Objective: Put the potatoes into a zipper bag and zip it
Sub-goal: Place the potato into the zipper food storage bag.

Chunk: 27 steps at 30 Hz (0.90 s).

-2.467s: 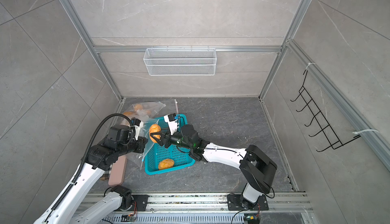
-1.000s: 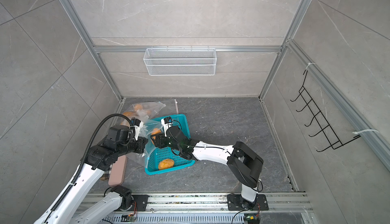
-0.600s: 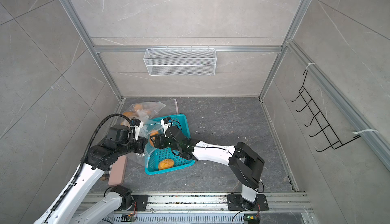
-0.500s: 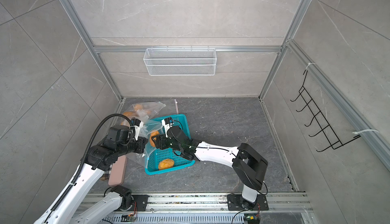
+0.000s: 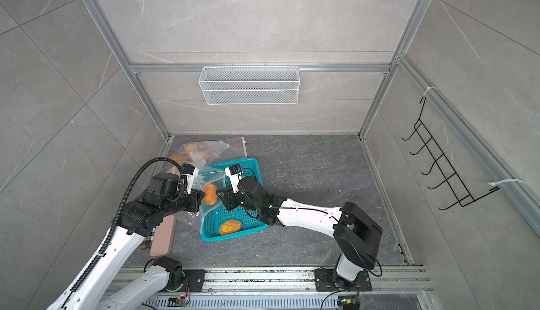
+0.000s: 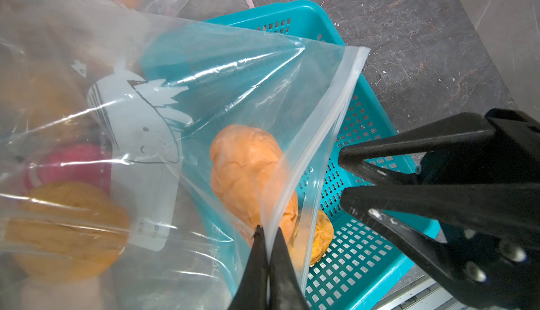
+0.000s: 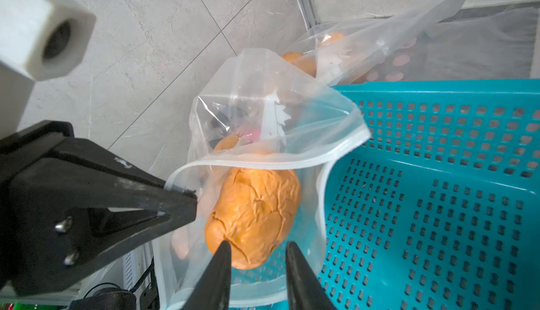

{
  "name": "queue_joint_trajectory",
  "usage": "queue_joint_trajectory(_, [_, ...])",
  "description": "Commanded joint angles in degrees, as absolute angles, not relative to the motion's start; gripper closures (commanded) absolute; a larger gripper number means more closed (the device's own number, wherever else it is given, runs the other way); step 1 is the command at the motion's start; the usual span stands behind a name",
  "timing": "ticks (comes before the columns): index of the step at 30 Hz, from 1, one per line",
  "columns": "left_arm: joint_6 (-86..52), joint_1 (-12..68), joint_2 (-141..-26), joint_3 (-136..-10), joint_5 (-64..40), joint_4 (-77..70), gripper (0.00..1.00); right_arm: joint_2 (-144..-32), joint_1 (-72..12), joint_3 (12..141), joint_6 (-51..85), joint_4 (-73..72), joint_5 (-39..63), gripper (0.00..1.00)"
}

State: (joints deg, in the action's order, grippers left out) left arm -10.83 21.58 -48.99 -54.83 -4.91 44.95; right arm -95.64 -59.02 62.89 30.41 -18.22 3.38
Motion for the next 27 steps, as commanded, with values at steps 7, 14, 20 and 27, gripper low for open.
queue_joint_trajectory(7, [-9.8,21.2,-48.7,-55.1,-5.4,44.6,1.00,-104.7,-59.6,70.0,32.7,-20.1,10.0,0.75])
queue_joint_trajectory(14, [-9.8,21.2,-48.7,-55.1,-5.3,44.6,1.00,-105.1,-59.7,71.9,29.3,-20.3,11.3,0.73])
queue_joint_trajectory(20, [-9.8,21.2,-48.5,-55.1,-5.2,44.6,1.00,-94.5,-59.7,64.3,17.8,-16.5,6.3,0.62])
queue_joint_trajectory(27, [-9.8,21.2,-48.4,-55.3,-4.8,44.8,1.00,-80.4,-59.0,53.6,10.4,-10.1,-1.9,0.47])
